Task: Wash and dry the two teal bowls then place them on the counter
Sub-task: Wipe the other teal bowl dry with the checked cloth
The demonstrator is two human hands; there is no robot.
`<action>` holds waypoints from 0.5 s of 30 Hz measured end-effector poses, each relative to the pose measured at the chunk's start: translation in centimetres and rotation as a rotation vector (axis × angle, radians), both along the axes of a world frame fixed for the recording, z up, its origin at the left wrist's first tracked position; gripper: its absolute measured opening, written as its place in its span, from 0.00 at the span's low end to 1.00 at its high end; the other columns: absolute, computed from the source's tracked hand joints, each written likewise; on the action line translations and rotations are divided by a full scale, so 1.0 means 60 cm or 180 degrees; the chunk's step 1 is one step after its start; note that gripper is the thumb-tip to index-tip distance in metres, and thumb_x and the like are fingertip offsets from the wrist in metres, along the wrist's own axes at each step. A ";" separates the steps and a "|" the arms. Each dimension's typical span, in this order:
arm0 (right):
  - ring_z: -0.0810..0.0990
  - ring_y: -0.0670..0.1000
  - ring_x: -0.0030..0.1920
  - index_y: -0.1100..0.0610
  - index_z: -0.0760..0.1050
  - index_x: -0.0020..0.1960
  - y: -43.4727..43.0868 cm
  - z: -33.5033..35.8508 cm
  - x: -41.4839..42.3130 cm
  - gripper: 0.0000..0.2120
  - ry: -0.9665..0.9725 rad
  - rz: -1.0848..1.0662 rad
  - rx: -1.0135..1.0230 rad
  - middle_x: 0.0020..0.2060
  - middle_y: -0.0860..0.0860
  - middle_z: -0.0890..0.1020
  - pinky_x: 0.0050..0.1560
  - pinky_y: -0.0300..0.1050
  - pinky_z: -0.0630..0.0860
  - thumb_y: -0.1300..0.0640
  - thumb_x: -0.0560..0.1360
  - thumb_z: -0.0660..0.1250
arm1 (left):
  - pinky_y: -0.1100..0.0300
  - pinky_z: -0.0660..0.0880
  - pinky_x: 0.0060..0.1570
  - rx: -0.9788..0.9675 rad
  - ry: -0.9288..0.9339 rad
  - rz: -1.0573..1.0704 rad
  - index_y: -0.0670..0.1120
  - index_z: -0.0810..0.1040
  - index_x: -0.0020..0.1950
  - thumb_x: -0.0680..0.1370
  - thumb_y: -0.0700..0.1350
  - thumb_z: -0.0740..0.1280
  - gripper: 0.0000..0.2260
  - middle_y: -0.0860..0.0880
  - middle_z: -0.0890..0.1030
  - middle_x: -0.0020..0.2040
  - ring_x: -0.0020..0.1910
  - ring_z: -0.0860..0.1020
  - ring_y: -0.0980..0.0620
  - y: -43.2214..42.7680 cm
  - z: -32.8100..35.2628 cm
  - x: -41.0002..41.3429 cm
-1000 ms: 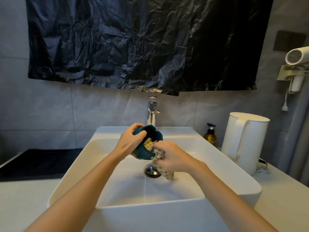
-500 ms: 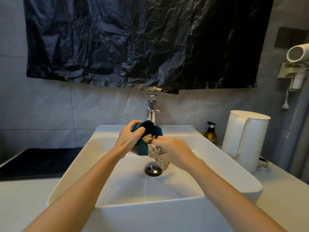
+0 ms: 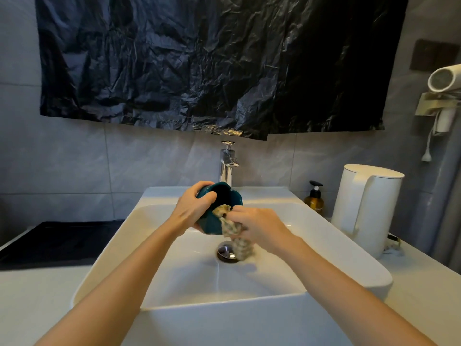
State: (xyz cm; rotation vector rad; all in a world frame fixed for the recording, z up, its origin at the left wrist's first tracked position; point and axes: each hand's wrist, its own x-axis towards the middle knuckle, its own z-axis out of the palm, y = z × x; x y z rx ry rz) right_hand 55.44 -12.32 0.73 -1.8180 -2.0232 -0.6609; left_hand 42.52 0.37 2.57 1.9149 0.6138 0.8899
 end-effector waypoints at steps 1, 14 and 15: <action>0.77 0.51 0.37 0.50 0.77 0.49 -0.003 -0.003 0.015 0.08 -0.0357 -0.0026 0.0129 0.43 0.45 0.78 0.25 0.38 0.57 0.57 0.71 0.70 | 0.57 0.77 0.34 -0.0056 0.0153 -0.0095 0.54 0.74 0.59 0.78 0.45 0.61 0.11 0.49 0.76 0.53 0.52 0.75 0.48 0.000 0.003 -0.001; 0.77 0.52 0.37 0.51 0.74 0.48 0.002 -0.011 0.003 0.08 -0.0424 -0.0028 -0.0107 0.43 0.47 0.79 0.28 0.43 0.69 0.53 0.71 0.72 | 0.57 0.77 0.27 -0.0273 0.0395 -0.0151 0.55 0.77 0.55 0.71 0.49 0.61 0.14 0.48 0.77 0.52 0.46 0.77 0.49 -0.006 0.006 -0.010; 0.78 0.52 0.35 0.50 0.75 0.48 0.000 -0.010 0.013 0.10 -0.0655 -0.0135 -0.0018 0.42 0.46 0.79 0.25 0.43 0.69 0.56 0.69 0.74 | 0.56 0.78 0.27 -0.0330 0.0439 -0.0203 0.54 0.76 0.56 0.74 0.47 0.61 0.12 0.48 0.77 0.51 0.46 0.77 0.48 -0.006 0.007 -0.010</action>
